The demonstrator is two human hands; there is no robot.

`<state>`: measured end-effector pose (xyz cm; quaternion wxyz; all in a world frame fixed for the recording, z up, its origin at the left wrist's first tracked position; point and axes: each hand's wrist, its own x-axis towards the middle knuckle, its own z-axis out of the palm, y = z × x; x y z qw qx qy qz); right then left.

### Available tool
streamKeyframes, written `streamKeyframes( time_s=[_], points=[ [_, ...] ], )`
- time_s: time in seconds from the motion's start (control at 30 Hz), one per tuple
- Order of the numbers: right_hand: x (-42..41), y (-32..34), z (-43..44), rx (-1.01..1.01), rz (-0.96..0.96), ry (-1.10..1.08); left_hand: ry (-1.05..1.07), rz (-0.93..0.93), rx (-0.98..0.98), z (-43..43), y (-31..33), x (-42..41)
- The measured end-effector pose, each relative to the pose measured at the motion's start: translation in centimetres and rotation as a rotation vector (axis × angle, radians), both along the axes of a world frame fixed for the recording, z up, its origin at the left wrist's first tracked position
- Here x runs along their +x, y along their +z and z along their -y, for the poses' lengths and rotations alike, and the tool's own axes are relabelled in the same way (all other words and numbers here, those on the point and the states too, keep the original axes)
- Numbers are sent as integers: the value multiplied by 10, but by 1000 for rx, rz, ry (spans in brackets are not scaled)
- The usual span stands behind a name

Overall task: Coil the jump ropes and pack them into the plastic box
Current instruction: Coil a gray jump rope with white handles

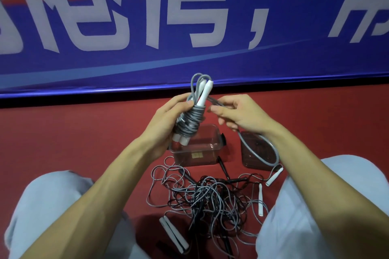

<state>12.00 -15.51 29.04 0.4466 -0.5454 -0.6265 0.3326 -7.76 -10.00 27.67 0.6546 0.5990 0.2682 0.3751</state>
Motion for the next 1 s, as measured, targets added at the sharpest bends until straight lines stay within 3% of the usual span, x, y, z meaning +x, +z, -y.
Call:
streamKeyframes(
  time_s=[0.1,0.33,0.43,0.57,0.63,0.73,1.0],
  points=[
    [-6,0,-1,40,228,22,-15,33,-41,-3,1,-2],
    [-8,0,8,-185,256,83,73,29,-105,-8,0,-4],
    [-10,5,12,-135,535,3,158,11,-126,-19,1,-13],
    [-11,11,14,-174,780,68,260,-70,-37,-17,-5,-11],
    [-12,9,15,-216,807,124,293,-106,42,-15,-11,-6],
    [-16,6,19,-224,760,191,348,-249,211,-20,-18,-5],
    [-36,-3,20,76,1053,181,311,-781,570,-19,-23,-2]
  ],
)
